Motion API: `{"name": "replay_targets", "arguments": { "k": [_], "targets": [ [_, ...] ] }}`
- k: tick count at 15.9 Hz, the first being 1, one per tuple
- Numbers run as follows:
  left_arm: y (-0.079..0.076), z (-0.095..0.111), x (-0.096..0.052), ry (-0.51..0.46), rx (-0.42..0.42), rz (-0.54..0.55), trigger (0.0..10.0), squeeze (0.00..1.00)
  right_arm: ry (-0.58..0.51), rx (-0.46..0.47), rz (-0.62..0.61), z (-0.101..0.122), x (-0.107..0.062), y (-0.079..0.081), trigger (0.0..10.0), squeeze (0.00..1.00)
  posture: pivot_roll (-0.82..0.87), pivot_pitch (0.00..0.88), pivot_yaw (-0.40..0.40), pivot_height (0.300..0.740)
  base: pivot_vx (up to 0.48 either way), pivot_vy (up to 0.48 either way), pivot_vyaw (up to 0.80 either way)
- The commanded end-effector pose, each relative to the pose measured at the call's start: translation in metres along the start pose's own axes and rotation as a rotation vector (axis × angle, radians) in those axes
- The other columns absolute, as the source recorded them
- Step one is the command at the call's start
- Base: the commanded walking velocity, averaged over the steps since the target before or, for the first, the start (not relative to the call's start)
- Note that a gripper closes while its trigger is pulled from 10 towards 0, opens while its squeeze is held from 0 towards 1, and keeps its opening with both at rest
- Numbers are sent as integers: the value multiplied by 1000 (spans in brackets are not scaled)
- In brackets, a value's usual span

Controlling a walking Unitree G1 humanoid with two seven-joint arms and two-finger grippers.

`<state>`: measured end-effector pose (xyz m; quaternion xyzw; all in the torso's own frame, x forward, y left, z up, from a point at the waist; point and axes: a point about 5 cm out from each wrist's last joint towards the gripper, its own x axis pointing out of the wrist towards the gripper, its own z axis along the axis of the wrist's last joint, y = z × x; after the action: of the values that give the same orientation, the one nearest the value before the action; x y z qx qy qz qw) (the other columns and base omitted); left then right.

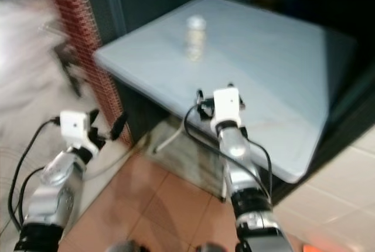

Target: Restocking fridge

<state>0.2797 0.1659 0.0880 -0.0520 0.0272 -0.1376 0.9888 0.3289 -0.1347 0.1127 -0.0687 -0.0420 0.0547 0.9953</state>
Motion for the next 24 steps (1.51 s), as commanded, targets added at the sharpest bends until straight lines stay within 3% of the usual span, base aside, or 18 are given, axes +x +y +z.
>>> {"name": "replay_targets", "arguments": {
  "k": [1, 6, 10, 13, 14, 16, 19, 21, 23, 24],
  "targets": [
    [-9, 1, 5, -5, -4, -33, 10000, 0, -13, -15, -34, 2, 0, -12, 10000, 0, 29, 7, -7, 740, 319, 360, 0],
    [-7, 1, 4, 9, 9, -17, 10000, 0, -34, -16, -34, 6, 1, -12, 10000, 0, 38, 22, -1, 740, 248, 379, 0],
    [-4, 13, -7, -25, 87, -17, 10000, 0, -56, -8, -38, 11, -8, -17, 10000, 0, 43, 65, 2, 740, 0, 183, 0],
    [8, 14, -18, -24, 100, 57, 10000, 0, -16, 10, -37, 6, -21, -18, 10000, 0, 31, 82, 27, 740, 0, 0, 0],
    [7, 12, -26, -16, 92, 66, 10000, 0, -25, -47, 7, 9, -29, -20, 10000, 0, 27, 73, 41, 740, 0, 0, 0],
    [7, 11, -32, -15, 105, 63, 10000, 0, -16, -60, 4, 9, -35, -26, 10000, 0, 27, 70, 42, 740, 0, 0, 0],
    [18, 12, -46, -15, 131, 127, 10000, 0, 38, -137, 5, 5, -57, -41, 10000, 0, 24, 63, 27, 740, 0, 0, 0],
    [17, 11, -48, -10, 120, 124, 10000, 0, 57, -127, -19, 3, -61, -39, 10000, 0, 27, 54, 20, 740, 0, 0, 0],
    [15, 16, -45, -35, 92, 131, 10000, 0, -2, -200, -67, 14, -51, -25, 10000, 0, 33, 56, 25, 740, 0, 0, 0],
    [15, 18, -42, -47, 89, 131, 10000, 0, -40, -178, -49, 21, -43, -15, 10000, 0, 28, 48, 26, 740, 0, 0, 0]
  ]
}}
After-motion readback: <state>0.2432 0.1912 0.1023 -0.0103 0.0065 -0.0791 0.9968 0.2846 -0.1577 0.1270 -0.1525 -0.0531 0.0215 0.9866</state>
